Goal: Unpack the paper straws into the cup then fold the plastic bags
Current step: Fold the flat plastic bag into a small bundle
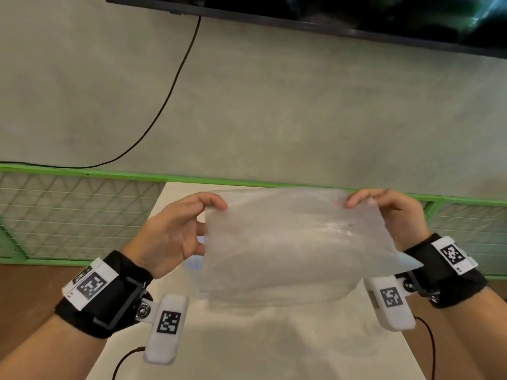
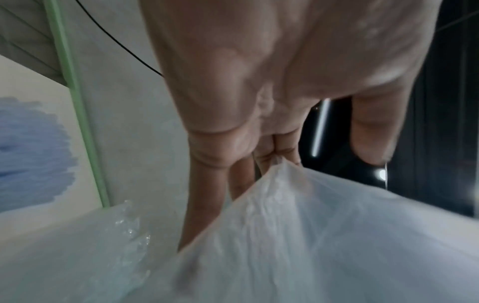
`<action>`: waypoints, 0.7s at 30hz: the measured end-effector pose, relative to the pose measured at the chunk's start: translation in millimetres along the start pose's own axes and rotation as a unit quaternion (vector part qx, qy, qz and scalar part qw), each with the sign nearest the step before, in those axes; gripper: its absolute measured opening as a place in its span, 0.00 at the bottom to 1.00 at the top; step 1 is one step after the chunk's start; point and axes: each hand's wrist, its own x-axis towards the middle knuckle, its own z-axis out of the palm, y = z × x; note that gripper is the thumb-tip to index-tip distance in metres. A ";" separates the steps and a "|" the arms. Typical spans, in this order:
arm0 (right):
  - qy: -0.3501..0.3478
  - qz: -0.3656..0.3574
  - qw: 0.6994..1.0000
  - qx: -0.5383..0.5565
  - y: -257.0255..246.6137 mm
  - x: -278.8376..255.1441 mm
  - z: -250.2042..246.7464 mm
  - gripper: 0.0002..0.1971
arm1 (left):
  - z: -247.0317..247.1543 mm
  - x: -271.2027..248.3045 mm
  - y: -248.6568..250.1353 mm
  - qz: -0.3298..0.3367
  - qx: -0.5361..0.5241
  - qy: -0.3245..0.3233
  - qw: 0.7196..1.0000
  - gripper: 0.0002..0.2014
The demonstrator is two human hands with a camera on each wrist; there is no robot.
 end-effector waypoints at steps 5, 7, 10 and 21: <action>-0.066 0.067 0.995 0.046 4.7 1.1 -4.8 0.41 | 2.4 6.4 -7.6 0.023 0.102 0.047 0.993 0.36; -0.094 0.137 0.986 0.021 12.6 -2.7 -3.5 0.41 | 4.9 7.3 -5.5 0.045 0.110 0.085 0.989 0.35; -0.083 0.146 0.985 -0.035 20.5 -5.8 0.7 0.55 | 2.3 4.6 -7.2 0.040 0.071 0.101 0.992 0.30; -0.056 0.133 0.986 -0.082 31.5 -2.6 0.9 0.51 | 8.0 -3.8 -23.6 -0.012 0.036 0.081 0.996 0.25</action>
